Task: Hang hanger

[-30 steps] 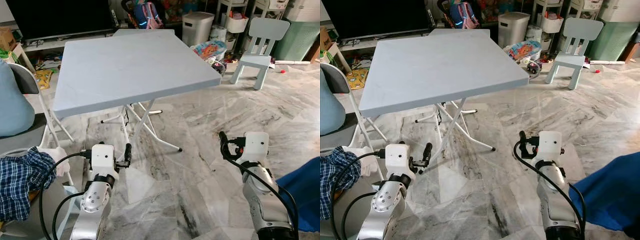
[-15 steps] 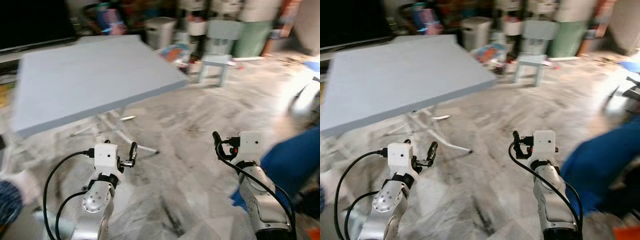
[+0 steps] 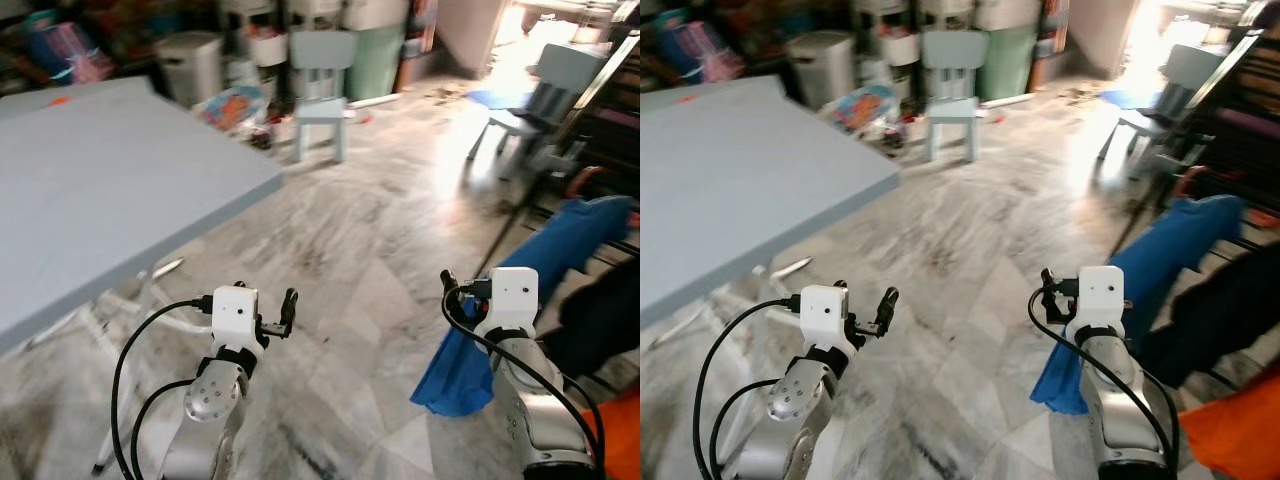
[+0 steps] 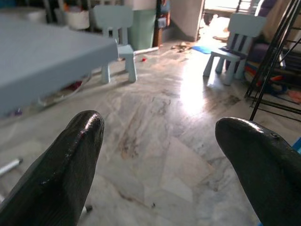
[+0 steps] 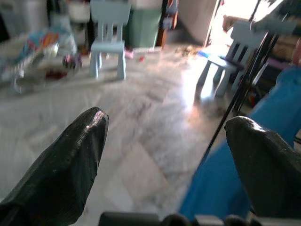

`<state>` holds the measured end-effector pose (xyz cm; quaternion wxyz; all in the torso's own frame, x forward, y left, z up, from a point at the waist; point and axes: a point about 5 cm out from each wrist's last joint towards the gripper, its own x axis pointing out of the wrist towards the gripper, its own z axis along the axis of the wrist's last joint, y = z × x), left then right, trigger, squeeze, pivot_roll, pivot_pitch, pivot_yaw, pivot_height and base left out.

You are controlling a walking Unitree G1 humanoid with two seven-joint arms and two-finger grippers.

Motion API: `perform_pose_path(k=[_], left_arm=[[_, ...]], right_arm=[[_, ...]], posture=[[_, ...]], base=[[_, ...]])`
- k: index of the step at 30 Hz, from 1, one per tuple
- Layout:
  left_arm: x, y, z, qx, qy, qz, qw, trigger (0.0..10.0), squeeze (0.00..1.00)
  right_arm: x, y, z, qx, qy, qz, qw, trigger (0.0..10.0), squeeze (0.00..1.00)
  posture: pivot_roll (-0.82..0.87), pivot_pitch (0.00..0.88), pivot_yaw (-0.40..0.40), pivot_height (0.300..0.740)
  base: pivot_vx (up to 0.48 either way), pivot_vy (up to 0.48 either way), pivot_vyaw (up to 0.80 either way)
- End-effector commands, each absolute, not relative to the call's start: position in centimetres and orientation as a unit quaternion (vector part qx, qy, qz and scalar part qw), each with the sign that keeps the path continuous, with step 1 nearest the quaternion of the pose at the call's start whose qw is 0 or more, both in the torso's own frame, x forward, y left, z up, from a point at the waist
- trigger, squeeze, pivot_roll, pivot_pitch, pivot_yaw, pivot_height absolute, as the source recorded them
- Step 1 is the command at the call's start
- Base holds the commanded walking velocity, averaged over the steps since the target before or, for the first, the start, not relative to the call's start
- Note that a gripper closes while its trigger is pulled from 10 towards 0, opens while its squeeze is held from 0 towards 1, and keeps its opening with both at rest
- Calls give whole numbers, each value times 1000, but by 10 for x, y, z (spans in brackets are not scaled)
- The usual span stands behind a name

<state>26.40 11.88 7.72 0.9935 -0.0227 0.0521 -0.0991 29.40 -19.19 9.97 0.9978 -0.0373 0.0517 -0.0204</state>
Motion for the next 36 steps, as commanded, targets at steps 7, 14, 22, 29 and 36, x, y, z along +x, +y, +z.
perform_pose_path(k=[7, 14, 22, 29, 36], left_arm=[[265, 121, 77, -19, 61, -103, 993, 10000, 0], [264, 118, 74, -14, 70, -113, 991, 10000, 0], [263, 112, 77, -18, 62, -138, 988, 10000, 0], [261, 110, 78, -34, 64, -151, 986, 10000, 0], [260, 109, 76, -32, 68, -155, 985, 10000, 0]], right_arm=[[295, -185, 100, -34, 54, -17, 998, 10000, 0], [296, -185, 101, -35, 49, -19, 998, 10000, 0], [295, -183, 99, -27, 54, -20, 998, 10000, 0], [295, -183, 98, -24, 56, -23, 998, 10000, 0], [296, -185, 99, -29, 56, -23, 998, 10000, 0]], posture=[[-8, 0, 2, 740], [-8, 0, 2, 740], [-5, 0, 3, 740], [-4, 0, 2, 740], [-6, 0, -4, 740]], base=[[349, 329, -782], [357, 320, -756], [44, 41, -95], [220, 0, -771], [451, 0, -772]])
